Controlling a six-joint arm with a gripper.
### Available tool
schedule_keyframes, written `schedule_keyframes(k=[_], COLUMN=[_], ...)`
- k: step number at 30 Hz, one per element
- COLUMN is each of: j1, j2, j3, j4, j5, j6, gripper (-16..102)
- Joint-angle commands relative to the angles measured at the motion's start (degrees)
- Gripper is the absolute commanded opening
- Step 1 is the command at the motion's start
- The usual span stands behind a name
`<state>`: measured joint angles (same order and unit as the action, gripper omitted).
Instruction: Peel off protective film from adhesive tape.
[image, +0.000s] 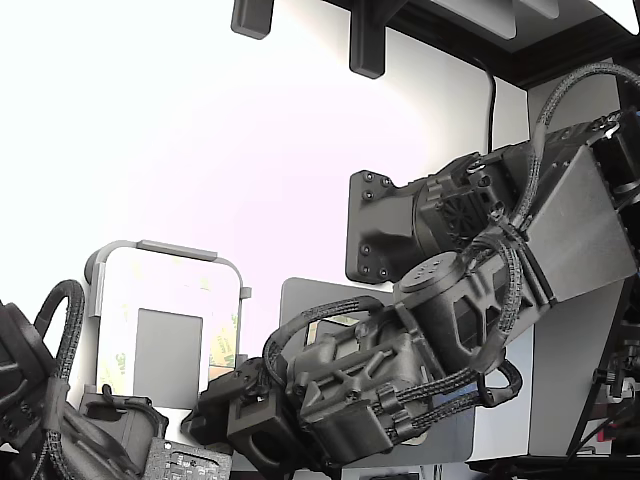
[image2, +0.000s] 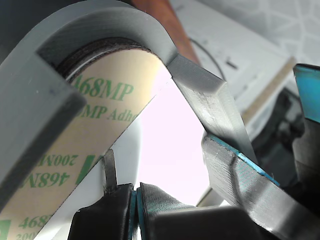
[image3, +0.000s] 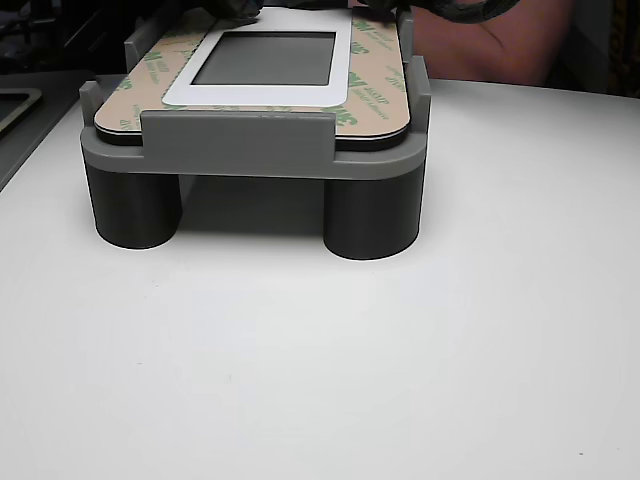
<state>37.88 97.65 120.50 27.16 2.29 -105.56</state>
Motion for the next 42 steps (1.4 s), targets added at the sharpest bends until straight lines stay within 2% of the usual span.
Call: schedule_keyframes(k=[1,42], j1=[-0.3,-0.3], j2=[1.3,1.4], j3=[-1.7,-1.6], j4=[-0.1,0.3], j5=[-0.2,-0.7], j6=[0.1,1.8], gripper=[-2,3])
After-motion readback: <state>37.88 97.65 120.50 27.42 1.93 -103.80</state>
